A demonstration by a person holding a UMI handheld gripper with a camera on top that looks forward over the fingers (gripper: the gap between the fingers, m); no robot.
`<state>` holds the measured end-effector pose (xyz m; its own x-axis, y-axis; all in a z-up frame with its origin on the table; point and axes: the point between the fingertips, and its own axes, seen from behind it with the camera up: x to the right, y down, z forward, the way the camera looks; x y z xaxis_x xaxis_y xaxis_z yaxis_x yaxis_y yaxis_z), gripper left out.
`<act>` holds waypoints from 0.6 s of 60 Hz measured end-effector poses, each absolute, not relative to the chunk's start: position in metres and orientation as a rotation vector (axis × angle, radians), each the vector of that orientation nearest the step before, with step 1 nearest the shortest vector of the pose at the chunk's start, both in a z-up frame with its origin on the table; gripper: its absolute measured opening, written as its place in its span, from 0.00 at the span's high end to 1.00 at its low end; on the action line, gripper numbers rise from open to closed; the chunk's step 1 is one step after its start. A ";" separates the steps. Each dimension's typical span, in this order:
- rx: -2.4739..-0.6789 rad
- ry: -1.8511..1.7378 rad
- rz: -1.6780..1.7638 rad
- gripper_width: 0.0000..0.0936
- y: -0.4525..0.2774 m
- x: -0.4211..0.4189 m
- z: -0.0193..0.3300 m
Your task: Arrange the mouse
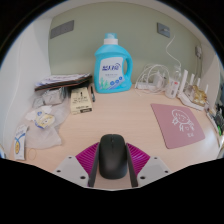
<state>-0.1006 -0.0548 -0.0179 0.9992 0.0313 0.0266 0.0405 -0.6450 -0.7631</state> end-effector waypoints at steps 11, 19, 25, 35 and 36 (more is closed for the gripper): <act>-2.293 -0.133 0.013 0.61 -0.054 -0.105 -0.018; -2.221 -0.203 0.081 0.63 -0.046 -0.102 0.027; -2.080 -0.205 0.160 0.63 -0.026 -0.085 0.107; -1.982 -0.102 0.148 0.63 0.021 0.021 0.176; -1.988 -0.092 0.139 0.63 0.025 0.034 0.174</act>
